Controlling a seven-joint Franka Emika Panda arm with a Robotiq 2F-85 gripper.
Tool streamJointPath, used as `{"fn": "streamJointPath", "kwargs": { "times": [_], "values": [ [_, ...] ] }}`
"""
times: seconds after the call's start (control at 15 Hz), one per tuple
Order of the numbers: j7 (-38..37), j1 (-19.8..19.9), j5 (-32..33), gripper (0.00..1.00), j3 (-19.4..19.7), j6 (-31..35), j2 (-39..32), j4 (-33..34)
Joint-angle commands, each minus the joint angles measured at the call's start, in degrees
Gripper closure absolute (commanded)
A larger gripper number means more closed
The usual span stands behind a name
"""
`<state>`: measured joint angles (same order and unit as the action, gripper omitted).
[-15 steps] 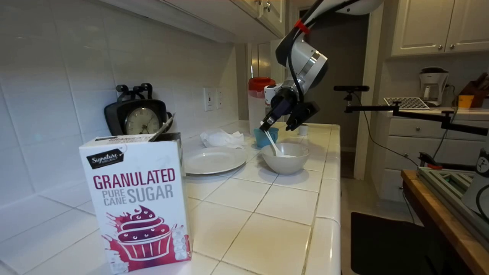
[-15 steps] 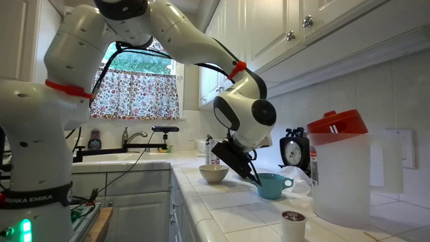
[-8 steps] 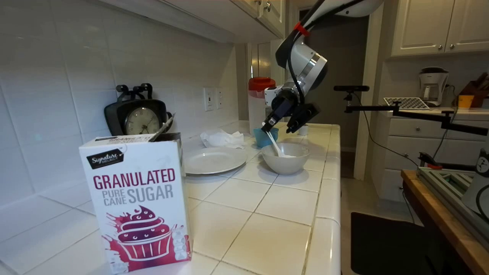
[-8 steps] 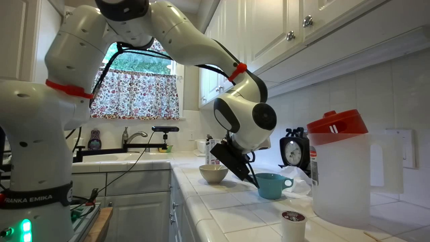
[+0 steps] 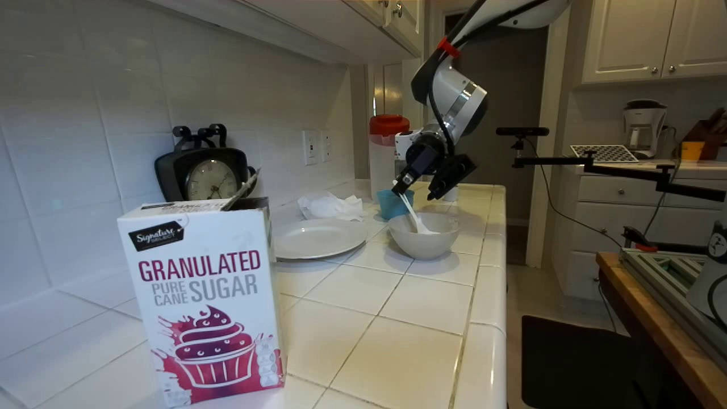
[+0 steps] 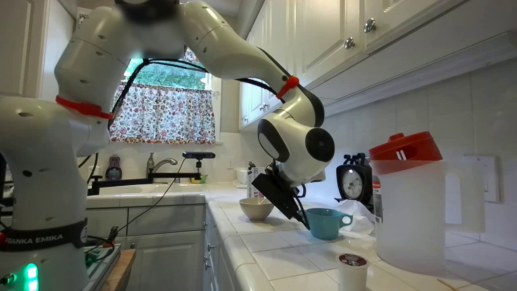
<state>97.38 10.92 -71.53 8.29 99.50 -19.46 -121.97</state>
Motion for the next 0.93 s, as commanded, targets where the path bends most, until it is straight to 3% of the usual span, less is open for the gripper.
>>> {"fn": "streamJointPath", "kwargs": {
  "times": [0.0, 0.87],
  "values": [
    [0.5, 1.0, -1.0, 0.99, 0.2, -2.8, -0.9, 1.2],
    [0.2, 2.4, -4.5, 0.99, 1.0, -6.8, -1.9, 1.5]
  ]
}}
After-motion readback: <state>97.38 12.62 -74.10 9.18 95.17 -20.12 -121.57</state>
